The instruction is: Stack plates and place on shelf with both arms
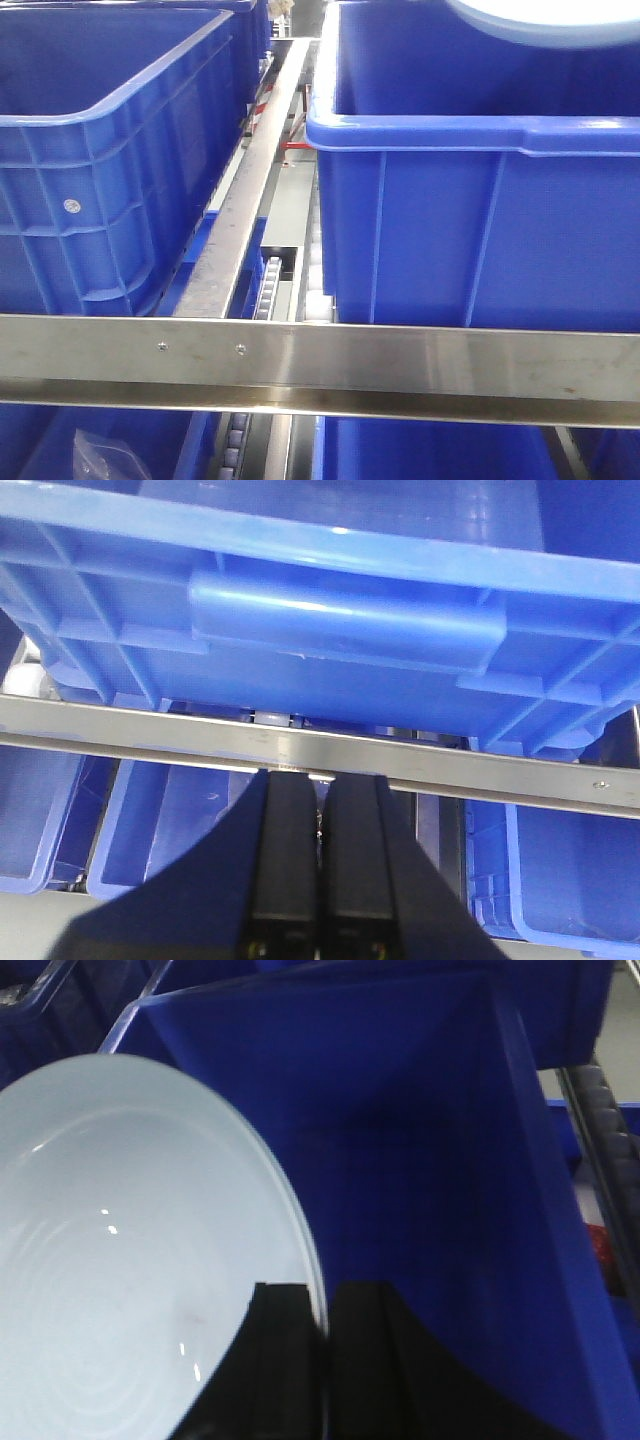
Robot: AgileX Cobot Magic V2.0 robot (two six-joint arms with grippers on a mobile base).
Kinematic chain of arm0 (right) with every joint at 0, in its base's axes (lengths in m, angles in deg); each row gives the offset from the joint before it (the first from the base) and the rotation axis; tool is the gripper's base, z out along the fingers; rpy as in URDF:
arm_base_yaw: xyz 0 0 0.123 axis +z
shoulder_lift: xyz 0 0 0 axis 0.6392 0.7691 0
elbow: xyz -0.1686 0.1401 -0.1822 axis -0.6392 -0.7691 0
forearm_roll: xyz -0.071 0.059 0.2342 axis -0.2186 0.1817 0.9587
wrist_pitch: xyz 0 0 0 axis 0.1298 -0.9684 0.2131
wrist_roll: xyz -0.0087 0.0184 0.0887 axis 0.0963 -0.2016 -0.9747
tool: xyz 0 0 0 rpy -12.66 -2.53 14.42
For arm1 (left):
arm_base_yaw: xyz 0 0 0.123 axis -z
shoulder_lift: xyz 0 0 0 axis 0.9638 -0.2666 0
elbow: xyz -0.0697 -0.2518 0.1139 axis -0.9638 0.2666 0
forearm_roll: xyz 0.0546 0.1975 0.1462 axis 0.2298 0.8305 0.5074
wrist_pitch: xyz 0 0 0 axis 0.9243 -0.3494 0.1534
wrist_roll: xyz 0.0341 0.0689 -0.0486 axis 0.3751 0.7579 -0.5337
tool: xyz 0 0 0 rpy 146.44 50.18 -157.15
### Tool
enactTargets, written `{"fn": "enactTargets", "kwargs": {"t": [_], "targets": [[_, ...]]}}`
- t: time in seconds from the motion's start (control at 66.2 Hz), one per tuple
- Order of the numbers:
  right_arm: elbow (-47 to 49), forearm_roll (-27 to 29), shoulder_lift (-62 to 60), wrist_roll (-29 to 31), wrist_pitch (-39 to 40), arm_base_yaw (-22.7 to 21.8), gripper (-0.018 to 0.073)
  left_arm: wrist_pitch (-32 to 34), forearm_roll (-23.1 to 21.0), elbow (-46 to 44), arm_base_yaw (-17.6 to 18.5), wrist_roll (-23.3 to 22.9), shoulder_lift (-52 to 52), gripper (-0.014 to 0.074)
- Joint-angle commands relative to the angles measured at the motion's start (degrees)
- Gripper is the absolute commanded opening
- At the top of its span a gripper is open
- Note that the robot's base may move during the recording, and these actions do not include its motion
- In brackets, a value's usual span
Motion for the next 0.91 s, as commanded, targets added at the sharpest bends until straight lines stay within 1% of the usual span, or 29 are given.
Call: {"fn": "enactTargets", "kwargs": {"t": [0.0,0.076,0.091,0.136,0.181,0.227,0.257,0.453,0.635,0.695,0.771,0.846,0.861,0.892], "targets": [[6.19,-0.41,5.66,0.14,6.99,-0.25,0.0089,4.26,-0.26,-1.78,0.26,0.10,-0.15,0.0083],[9.50,-0.41,10.69,0.14,6.99,-0.25,0.0218,4.26,-0.26,-1.78,0.26,0.10,-0.15,0.0083],[9.99,-0.41,11.45,0.14,7.07,-0.25,0.0272,4.26,-0.26,-1.78,0.26,0.10,-0.15,0.0083],[11.18,-0.41,13.36,0.14,7.12,-0.25,0.0388,4.26,-0.26,-1.78,0.26,0.10,-0.15,0.0083],[11.94,-0.41,14.74,0.14,7.20,-0.25,0.0487,4.26,-0.26,-1.78,0.26,0.10,-0.15,0.0083],[12.17,-0.41,15.47,0.14,7.32,-0.25,0.0545,4.26,-0.26,-1.78,0.26,0.10,-0.15,0.0083],[12.17,-0.41,15.61,0.14,7.33,-0.25,0.0559,4.26,-0.26,-1.78,0.26,0.10,-0.15,0.0083],[9.88,-0.41,11.94,0.14,5.50,-0.25,0.0559,4.26,-0.26,-1.78,0.26,0.10,-0.15,0.0083],[-0.34,-0.41,0.69,0.14,6.36,-0.25,0.0559,4.26,-0.26,-1.78,0.26,0.10,-0.15,0.0083],[-4.63,-0.41,-3.84,0.14,7.09,-0.25,0.0538,4.26,-0.26,-1.78,0.26,0.10,-0.15,0.0083],[-11.69,-0.41,-11.55,0.14,8.18,-0.25,0.0454,4.26,-0.26,-1.78,0.26,0.10,-0.15,0.0083],[-17.40,-0.41,-17.92,0.14,8.35,-0.25,0.0284,4.26,-0.26,-1.78,0.26,0.10,-0.15,0.0083],[-18.96,-0.41,-19.81,0.14,8.13,-0.25,0.0221,4.26,-0.26,-1.78,0.26,0.10,-0.15,0.0083],[-20.86,-0.41,-22.88,0.14,7.51,-0.25,0.0132,4.26,-0.26,-1.78,0.26,0.10,-0.15,0.0083]]}}
